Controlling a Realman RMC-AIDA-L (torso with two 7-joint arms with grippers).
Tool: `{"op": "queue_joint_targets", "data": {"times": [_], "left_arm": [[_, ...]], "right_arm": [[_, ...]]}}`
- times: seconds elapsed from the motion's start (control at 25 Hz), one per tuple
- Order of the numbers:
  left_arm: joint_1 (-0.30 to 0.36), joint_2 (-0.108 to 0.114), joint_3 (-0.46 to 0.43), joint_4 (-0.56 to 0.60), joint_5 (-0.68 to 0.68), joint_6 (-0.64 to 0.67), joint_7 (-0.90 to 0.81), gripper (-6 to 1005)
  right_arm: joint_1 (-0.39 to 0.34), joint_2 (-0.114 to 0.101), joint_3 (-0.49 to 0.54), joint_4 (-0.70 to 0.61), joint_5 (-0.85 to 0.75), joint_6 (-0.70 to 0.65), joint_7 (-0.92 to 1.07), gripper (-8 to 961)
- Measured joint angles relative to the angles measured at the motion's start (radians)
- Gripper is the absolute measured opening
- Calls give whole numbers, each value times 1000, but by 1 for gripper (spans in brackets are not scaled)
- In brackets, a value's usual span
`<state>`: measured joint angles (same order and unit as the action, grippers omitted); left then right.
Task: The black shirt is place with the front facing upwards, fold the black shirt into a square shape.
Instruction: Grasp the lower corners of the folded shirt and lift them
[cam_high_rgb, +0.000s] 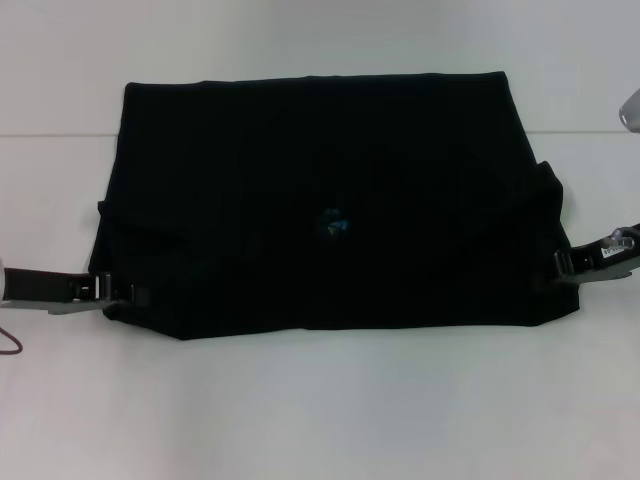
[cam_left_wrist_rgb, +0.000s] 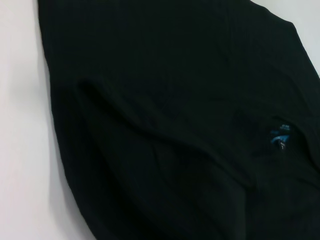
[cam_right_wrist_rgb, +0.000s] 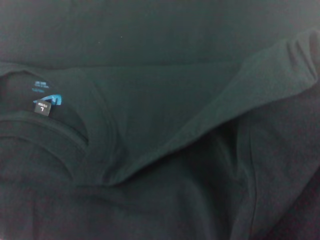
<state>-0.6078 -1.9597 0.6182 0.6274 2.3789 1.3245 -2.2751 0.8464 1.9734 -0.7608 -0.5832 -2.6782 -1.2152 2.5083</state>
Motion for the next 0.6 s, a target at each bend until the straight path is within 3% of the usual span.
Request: {"op": "queue_joint_targets", "data": {"times": [0.24, 0.44, 0.6], "left_arm": [[-12, 22, -5, -9, 0, 77, -6, 67], [-27, 71, -4, -47, 3, 216, -23, 66], [-25, 95, -4, -60, 20, 359, -25, 66]], "right_arm": [[5, -9, 3, -24, 7, -90, -31, 106], [-5, -26, 3, -78, 7, -235, -70, 50], [-28, -44, 9, -90, 5, -371, -137, 50]]}}
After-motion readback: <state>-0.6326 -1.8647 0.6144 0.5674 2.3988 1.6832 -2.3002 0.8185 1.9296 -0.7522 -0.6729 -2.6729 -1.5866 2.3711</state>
